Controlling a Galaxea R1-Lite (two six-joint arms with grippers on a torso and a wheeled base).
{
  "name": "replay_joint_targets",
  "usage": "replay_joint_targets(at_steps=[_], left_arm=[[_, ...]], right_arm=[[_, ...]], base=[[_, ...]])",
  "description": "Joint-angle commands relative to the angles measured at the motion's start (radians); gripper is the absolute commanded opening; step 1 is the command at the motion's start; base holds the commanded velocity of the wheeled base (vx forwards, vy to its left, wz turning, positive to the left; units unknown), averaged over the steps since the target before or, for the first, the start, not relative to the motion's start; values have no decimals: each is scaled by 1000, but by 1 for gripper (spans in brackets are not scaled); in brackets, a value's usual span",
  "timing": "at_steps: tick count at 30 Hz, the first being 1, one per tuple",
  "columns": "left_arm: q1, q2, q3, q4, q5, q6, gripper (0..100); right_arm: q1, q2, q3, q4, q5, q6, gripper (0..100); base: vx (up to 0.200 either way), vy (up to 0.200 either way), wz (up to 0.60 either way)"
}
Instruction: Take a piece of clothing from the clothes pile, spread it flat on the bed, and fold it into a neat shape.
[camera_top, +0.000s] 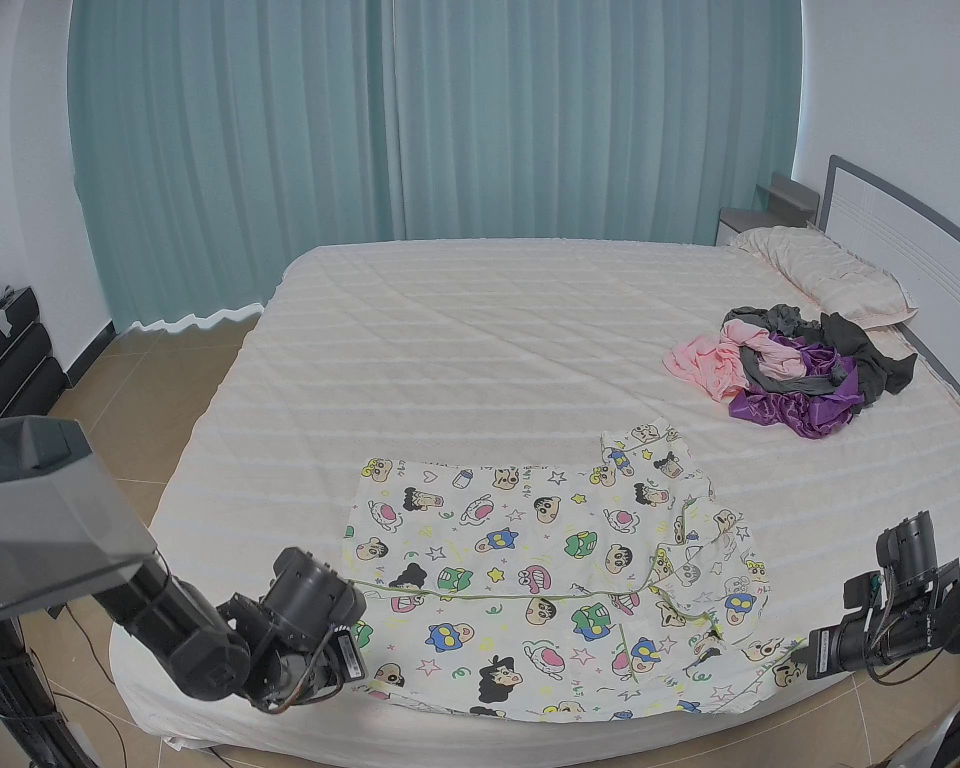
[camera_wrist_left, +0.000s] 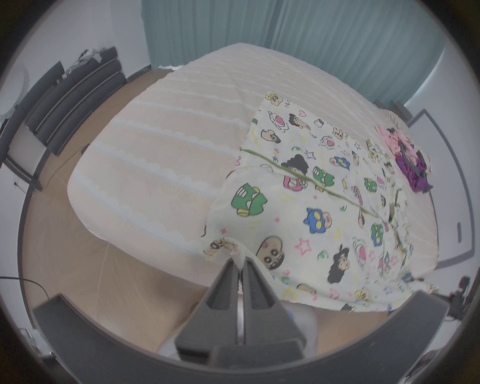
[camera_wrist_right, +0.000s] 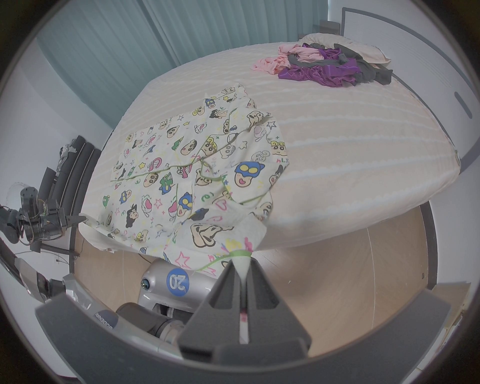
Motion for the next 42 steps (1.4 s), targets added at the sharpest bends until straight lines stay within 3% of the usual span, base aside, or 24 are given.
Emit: replay_joint_targets(at_steps=[1,14,23,31,37,42], left_arm=[[96,36,-149,82,-60,0,0],[177,174,-330,140,-76,-8,0],[190,260,-439,137,-103,-114,0],[202,317,-551,134,-88,-177,0],[213,372,-606,137,-17,-183,0],[223,386,-615,136,-11,-184,0]], right_arm=[[0,140,-93,-5,0,32,0],[-20,266,-240,-7,-4,40,0],[-28,334,-335,-19,-4,130,0],[-28,407,-380,-114,-11,210,0],[-28,463,-423,-119,-21,250,0],[-25,487,-461,-119,-37,288,0]], base=[[0,0,0],[0,0,0],[0,0,0],[0,0,0],[0,0,0],[0,0,0]])
